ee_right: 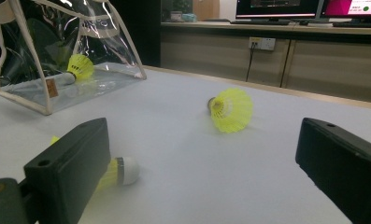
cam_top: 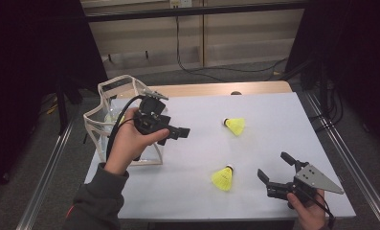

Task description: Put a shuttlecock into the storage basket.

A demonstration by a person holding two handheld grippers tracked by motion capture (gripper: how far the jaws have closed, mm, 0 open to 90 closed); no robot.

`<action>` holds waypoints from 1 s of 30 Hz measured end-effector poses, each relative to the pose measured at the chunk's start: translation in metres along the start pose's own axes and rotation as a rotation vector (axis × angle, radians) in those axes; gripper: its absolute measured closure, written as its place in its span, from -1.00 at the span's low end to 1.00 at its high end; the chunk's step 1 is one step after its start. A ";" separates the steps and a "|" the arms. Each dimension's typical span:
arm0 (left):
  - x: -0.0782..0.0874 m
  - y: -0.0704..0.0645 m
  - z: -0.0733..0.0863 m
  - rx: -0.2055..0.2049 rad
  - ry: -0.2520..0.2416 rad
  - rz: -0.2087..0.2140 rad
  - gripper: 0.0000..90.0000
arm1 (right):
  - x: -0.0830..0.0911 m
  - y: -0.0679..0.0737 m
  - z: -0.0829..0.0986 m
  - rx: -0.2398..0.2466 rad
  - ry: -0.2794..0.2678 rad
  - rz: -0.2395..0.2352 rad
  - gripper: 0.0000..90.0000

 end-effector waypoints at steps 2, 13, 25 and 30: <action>-0.003 -0.001 0.002 -0.006 0.005 -0.005 -0.69 | 0.000 0.000 0.000 0.000 0.000 0.000 -0.93; -0.017 -0.007 0.012 -0.031 0.012 0.016 -0.72 | 0.000 0.000 0.000 0.002 0.000 0.001 -0.93; -0.027 -0.013 0.020 -0.045 0.019 0.028 -0.74 | 0.000 0.000 0.000 0.003 0.002 0.000 -0.93; -0.028 -0.014 0.021 -0.058 0.027 0.027 -0.74 | 0.000 0.000 0.000 0.000 0.000 0.000 -0.93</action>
Point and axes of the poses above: each handheld gripper's, and its own axes: x roughly backward along the jaws, z roughly out of its underside, y roughly to its left, the point moved 10 cm from there along -x, roughly forward along the jaws, and after that the axes turned 1 degree about -z, right-handed, at the moved point
